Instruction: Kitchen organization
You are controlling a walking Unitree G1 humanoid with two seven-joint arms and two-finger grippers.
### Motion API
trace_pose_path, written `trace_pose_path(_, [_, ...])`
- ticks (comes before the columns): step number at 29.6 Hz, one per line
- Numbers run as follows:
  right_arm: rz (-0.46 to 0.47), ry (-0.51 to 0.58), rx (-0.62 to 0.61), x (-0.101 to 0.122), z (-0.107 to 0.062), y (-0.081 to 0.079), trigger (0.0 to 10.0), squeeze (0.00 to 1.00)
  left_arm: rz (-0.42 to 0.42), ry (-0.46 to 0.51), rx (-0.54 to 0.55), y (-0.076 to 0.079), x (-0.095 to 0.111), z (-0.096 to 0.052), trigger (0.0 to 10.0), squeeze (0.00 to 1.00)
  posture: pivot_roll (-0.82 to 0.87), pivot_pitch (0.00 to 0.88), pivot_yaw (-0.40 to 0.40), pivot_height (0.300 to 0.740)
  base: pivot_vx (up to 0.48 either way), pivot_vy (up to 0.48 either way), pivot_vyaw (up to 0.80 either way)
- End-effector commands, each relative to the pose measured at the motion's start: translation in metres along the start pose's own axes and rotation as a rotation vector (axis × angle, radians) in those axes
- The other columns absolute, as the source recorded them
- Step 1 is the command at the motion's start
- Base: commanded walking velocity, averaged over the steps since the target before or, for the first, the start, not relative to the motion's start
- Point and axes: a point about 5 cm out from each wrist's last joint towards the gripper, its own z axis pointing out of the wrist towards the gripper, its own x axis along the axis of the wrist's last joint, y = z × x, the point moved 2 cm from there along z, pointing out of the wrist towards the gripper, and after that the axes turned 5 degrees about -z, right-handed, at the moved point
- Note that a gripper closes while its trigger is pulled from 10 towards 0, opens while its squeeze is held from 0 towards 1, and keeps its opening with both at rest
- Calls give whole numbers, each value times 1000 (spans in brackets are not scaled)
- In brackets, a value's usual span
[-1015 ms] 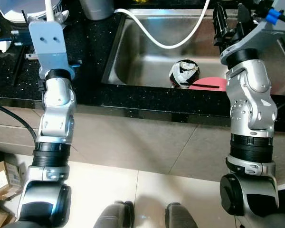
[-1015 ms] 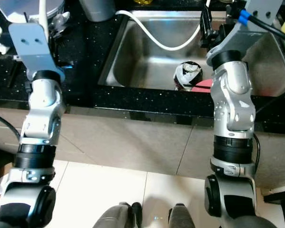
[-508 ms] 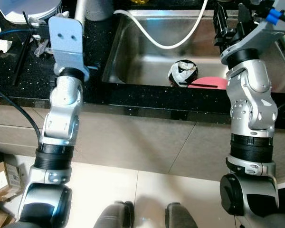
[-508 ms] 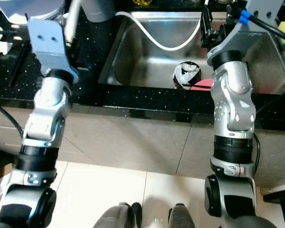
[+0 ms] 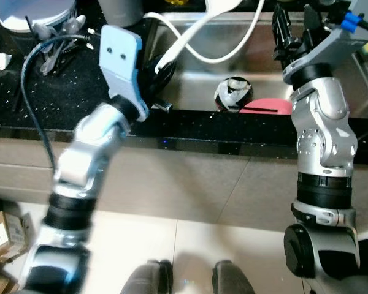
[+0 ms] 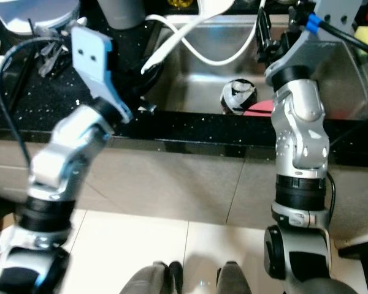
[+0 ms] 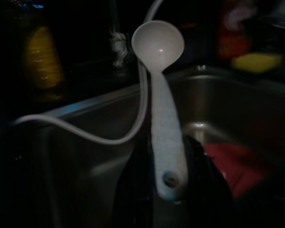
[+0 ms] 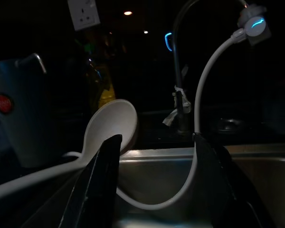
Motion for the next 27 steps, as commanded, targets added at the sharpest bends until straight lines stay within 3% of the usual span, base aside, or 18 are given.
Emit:
trace_pose_path(1, [75,-27,54,-4,-2,-7,10000,0,-21,1,-78,-2,8,-13,10000,0,-84,195,109,740,0,0,0])
trace_pose_path(3, [184,-61,73,-9,-5,-8,10000,0,-23,22,-136,-9,23,-24,10000,0,-87,195,107,740,0,0,0])
trace_pose_path(6, [245,-74,66,-12,-7,-6,10000,0,-29,55,-144,-16,34,-29,10000,0,-88,194,107,740,0,0,0])
trace_pose_path(7, [333,-92,58,-16,-9,-4,10000,0,-46,97,-134,-22,44,-34,10000,0,-92,194,104,740,0,0,0])
trace_pose_path(10, [396,-101,63,-18,-10,-4,10000,0,-62,126,-135,-25,50,-36,10000,0,-91,193,105,740,0,0,0])
trace_pose_path(12, [513,-113,102,-19,-11,-9,10000,0,-123,169,-166,-25,56,-40,10000,0,-91,193,104,740,0,0,0])
trace_pose_path(15, [564,-120,117,-19,-12,-11,10000,0,-150,177,-190,-24,57,-40,10000,0,-89,190,102,740,0,0,0])
trace_pose_path(17, [651,-138,144,-21,-13,-14,10000,0,-200,174,-246,-18,55,-41,10000,0,-89,188,100,740,0,0,0])
trace_pose_path(22, [770,-137,172,-18,-12,-17,10000,0,-211,109,-283,-11,43,-43,10000,0,-90,188,100,740,0,0,0])
trace_pose_path(25, [853,-77,314,1,-16,-32,10000,0,-235,70,-275,-11,31,-42,10000,0,-91,186,101,740,0,0,0])
trace_pose_path(27, [866,-66,339,5,-17,-35,10000,0,-237,66,-275,-10,29,-42,10000,0,-94,186,102,740,0,0,0])
